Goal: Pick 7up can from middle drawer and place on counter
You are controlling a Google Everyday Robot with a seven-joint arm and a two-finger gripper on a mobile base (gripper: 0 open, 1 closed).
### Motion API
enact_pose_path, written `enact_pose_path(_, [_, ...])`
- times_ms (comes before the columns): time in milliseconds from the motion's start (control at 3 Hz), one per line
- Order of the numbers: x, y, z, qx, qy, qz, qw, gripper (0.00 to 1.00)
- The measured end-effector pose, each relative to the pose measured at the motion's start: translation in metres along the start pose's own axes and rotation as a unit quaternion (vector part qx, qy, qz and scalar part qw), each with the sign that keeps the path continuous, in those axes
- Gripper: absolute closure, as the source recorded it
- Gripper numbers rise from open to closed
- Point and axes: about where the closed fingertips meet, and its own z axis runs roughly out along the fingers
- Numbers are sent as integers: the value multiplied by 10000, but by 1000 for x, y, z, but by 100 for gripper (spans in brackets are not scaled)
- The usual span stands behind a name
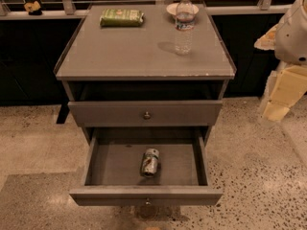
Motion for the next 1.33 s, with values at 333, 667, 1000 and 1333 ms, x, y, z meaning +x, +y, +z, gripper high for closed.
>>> enact_pose_path(333, [0, 0, 0, 0, 0, 0, 10000, 0])
enact_pose_path(667, [5, 11, -3, 22, -25, -136, 9999, 0])
enact_pose_path(1000, [35, 44, 9, -28, -200, -262, 9995, 0])
enact_pose_path(1333, [82, 79, 51, -354, -411, -151, 9984, 0])
